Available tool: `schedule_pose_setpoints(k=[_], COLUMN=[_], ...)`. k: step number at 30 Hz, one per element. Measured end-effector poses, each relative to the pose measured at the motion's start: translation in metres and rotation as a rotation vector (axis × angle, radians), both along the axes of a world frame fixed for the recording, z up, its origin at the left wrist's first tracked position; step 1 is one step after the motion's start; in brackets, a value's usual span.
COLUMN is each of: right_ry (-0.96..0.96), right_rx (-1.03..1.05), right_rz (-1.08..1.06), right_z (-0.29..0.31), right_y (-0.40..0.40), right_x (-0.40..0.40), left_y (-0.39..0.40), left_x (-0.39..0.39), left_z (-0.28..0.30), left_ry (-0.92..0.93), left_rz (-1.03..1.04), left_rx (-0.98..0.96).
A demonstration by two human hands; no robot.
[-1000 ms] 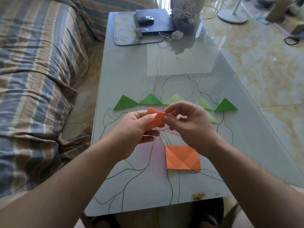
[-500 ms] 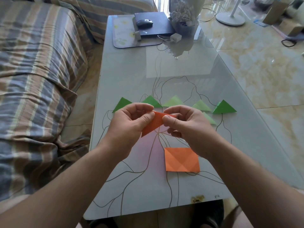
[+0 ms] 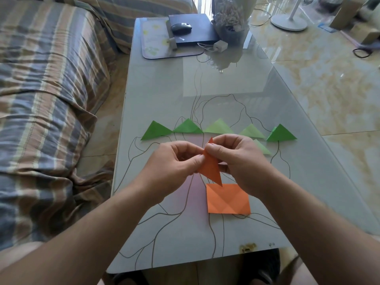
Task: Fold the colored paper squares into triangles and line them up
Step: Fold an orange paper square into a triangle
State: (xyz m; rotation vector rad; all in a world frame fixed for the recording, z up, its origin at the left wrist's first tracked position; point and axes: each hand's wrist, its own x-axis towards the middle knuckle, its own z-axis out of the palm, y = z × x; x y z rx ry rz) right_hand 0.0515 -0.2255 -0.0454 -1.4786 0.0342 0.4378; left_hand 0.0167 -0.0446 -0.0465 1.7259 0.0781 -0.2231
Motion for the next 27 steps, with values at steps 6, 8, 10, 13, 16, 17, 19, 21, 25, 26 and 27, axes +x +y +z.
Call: schedule_pose_setpoints(k=[6,8,10,13,16,17,19,21,25,26,27], right_ry=[0.021,0.016,0.017,0.023,-0.02,-0.029,-0.02,-0.005,-0.021,-0.037,-0.051], right_rx=[-0.056,-0.08,-0.087,-0.058,-0.076,-0.081,-0.081,-0.096,-0.138,-0.148,-0.157], right_rz=[0.004,0.004,0.004,0.042,0.117,0.136,0.158,0.163,0.122,0.108,0.095], right_z=[-0.0005,-0.0018,-0.0016,-0.0006,-0.0035,-0.005,-0.0069,-0.0068,-0.0072,-0.0073,-0.0071], right_y=[-0.0018,-0.0021,-0.0024,-0.0041,-0.0041,-0.0034,-0.0023,-0.0009,0.0012,0.0011,0.001], right_x=[0.0009,0.0011,0.0009,0.0001,-0.0028,-0.004,-0.0062,-0.007,-0.0058,-0.0054,-0.0051], left_y=[0.0002,-0.0004,-0.0009,-0.0008,-0.0002,-0.0001,0.0007,0.0028,0.0046,0.0038,0.0023], left_x=[0.0029,0.003,0.0039,0.0056,0.006,0.0063,0.0063,0.007,0.0091,0.0089,0.0082], left_z=[0.0008,0.0009,-0.0008,-0.0021,-0.0028,-0.0038,-0.0056,-0.0058,-0.0025,-0.0022,-0.0021], left_ry=[0.052,0.067,0.081,0.089,0.083,0.071,0.04,0.007,-0.024,-0.027,-0.026], left_rz=[0.066,0.065,0.07,0.069,0.056,0.05,0.048,0.068,0.138,0.143,0.148], left_rx=[-0.033,-0.03,-0.025,-0.045,-0.084,-0.075,-0.053,-0.034,-0.03,-0.031,-0.04])
